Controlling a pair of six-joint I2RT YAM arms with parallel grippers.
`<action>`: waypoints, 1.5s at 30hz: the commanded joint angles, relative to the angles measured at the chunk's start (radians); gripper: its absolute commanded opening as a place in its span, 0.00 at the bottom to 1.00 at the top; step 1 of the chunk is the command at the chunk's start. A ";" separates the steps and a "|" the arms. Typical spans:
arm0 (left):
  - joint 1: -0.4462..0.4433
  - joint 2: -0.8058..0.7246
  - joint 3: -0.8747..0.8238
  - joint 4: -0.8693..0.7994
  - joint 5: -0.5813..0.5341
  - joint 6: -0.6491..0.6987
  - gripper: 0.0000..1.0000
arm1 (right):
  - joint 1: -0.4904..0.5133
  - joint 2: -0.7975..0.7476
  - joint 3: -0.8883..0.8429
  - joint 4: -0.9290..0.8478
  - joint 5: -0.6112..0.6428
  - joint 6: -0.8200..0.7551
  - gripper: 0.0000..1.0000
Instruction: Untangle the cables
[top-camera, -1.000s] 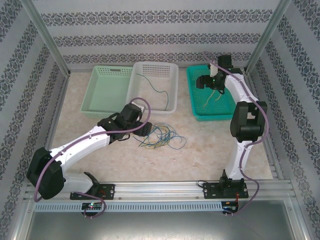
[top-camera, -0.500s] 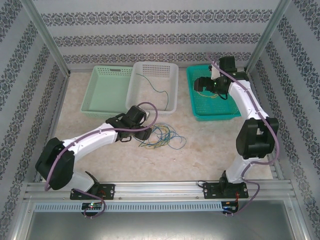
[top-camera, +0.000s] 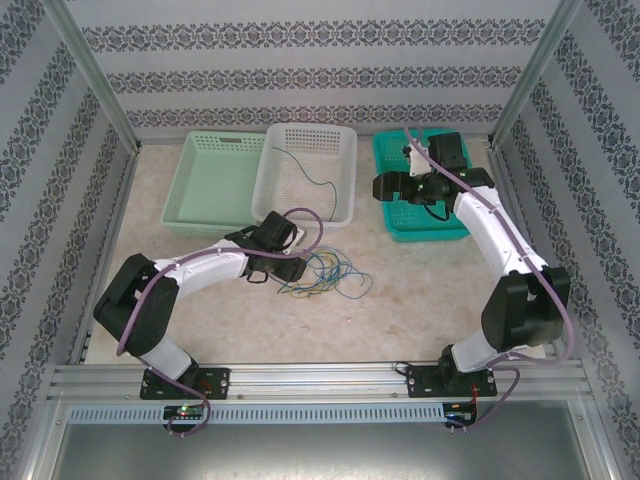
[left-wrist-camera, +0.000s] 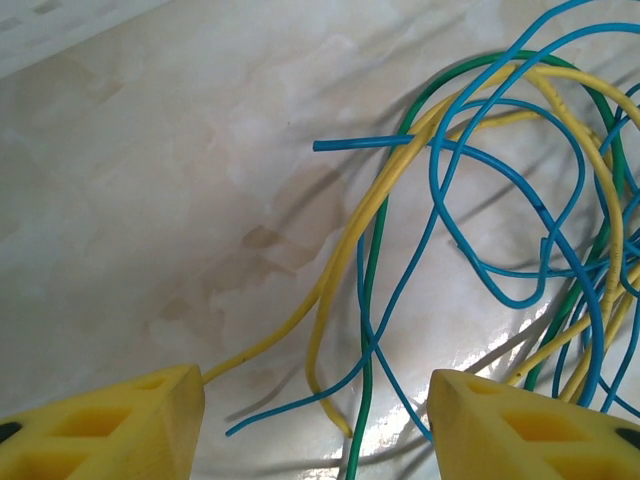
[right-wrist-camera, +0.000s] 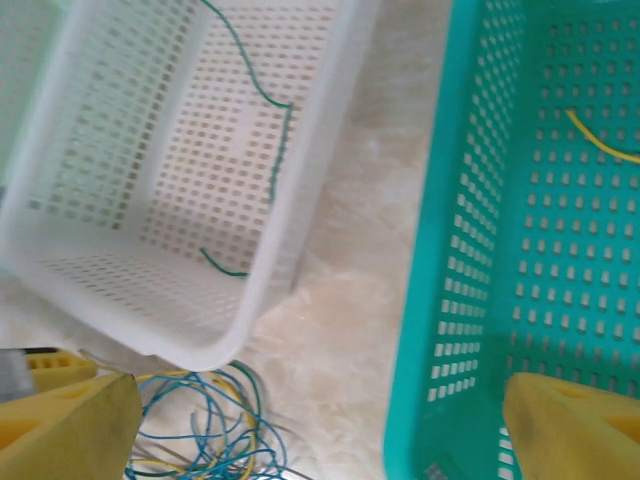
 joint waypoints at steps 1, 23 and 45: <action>0.011 0.017 0.001 0.061 0.024 0.025 0.61 | 0.003 -0.032 -0.038 0.046 -0.014 0.027 0.93; 0.014 0.037 -0.015 0.140 0.043 -0.002 0.07 | 0.021 -0.150 -0.154 0.137 -0.027 0.053 0.92; 0.014 -0.285 -0.053 0.033 0.034 -0.033 0.00 | 0.112 -0.229 -0.268 0.216 -0.017 0.069 0.91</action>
